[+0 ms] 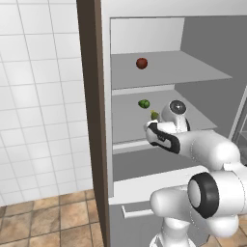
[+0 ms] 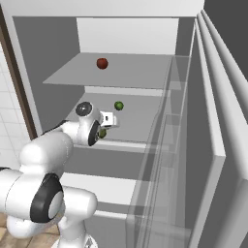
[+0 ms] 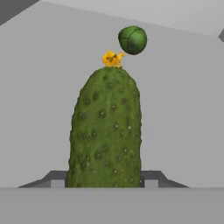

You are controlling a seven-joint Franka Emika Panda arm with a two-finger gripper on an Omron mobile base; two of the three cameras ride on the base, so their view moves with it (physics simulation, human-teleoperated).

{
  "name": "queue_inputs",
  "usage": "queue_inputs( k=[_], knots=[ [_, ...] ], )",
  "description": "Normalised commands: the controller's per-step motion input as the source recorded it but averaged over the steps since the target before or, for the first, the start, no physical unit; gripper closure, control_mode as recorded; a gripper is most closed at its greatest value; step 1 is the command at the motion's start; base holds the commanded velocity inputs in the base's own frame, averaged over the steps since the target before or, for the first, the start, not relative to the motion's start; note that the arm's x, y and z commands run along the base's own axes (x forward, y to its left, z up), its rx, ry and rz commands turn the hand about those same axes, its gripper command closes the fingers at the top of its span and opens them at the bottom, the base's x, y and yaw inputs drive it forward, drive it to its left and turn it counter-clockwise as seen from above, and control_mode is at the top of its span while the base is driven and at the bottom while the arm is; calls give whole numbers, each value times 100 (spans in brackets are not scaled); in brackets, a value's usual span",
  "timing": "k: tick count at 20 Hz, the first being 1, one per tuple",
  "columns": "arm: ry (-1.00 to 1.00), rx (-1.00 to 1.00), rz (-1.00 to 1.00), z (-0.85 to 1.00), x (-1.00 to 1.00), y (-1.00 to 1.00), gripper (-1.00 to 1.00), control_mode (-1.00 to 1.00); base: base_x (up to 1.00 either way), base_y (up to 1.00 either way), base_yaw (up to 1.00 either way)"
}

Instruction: Place the cucumber in the correct fridge rack based on whether it is a fruit or vegetable. Finally, close the fridge door.

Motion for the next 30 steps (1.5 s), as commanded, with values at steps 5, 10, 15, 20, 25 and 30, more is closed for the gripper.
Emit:
queue_inputs(
  k=[5,10,15,20,25,30],
  knots=[
    [0,0,1,-19,36,0,100,-100,0,0,0],
    [0,0,1,-28,29,0,100,-100,0,0,0],
    [-1,0,0,-16,42,0,100,-100,0,0,0],
    [-1,0,0,-17,37,0,100,-100,0,0,0],
    [-3,0,0,-21,18,2,-100,-100,0,0,0],
    [-8,0,2,0,-11,3,-100,-100,0,0,0]
  ],
)
